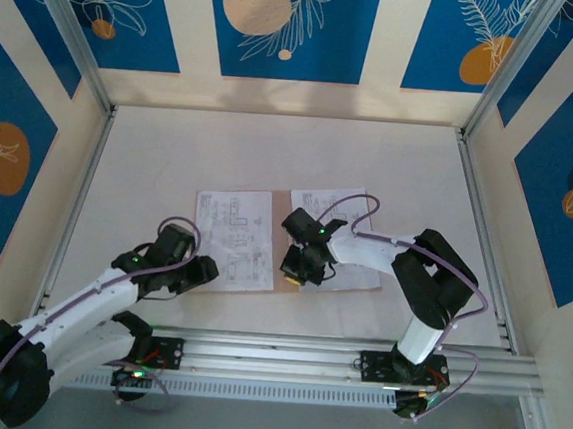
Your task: Put the files into the folder
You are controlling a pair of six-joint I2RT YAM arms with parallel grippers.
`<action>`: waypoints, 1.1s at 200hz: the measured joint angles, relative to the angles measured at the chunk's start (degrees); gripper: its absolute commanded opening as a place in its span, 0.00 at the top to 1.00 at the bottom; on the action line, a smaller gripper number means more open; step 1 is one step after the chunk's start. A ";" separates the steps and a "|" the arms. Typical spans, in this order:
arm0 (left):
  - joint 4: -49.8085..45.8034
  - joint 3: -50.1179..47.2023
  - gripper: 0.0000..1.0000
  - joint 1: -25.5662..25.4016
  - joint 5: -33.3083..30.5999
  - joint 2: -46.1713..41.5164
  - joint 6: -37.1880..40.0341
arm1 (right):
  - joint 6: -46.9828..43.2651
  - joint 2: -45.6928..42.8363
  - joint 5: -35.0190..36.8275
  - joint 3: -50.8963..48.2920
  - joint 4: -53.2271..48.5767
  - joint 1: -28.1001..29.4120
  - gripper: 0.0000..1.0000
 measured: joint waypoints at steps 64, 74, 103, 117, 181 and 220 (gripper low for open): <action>-4.31 0.96 0.38 7.04 -0.44 2.54 6.05 | 1.33 1.20 -0.11 1.62 -1.88 -0.02 1.00; -4.33 0.96 0.38 7.98 -0.46 3.08 6.84 | 1.40 1.25 -0.11 1.64 -1.92 -0.02 1.00; -2.89 0.96 0.38 9.46 0.22 5.38 9.29 | 1.40 1.49 -0.35 1.95 -2.29 -0.13 1.00; -1.75 0.96 0.38 9.55 0.87 7.21 10.21 | 1.38 1.49 -0.42 1.95 -2.29 -0.15 1.00; -0.04 1.53 0.43 9.81 2.78 11.10 12.92 | 1.40 1.53 -0.70 1.95 -2.27 -0.35 1.00; 2.38 1.33 0.46 10.10 4.83 10.19 12.87 | 1.38 1.53 -0.66 1.97 -2.69 -0.63 1.00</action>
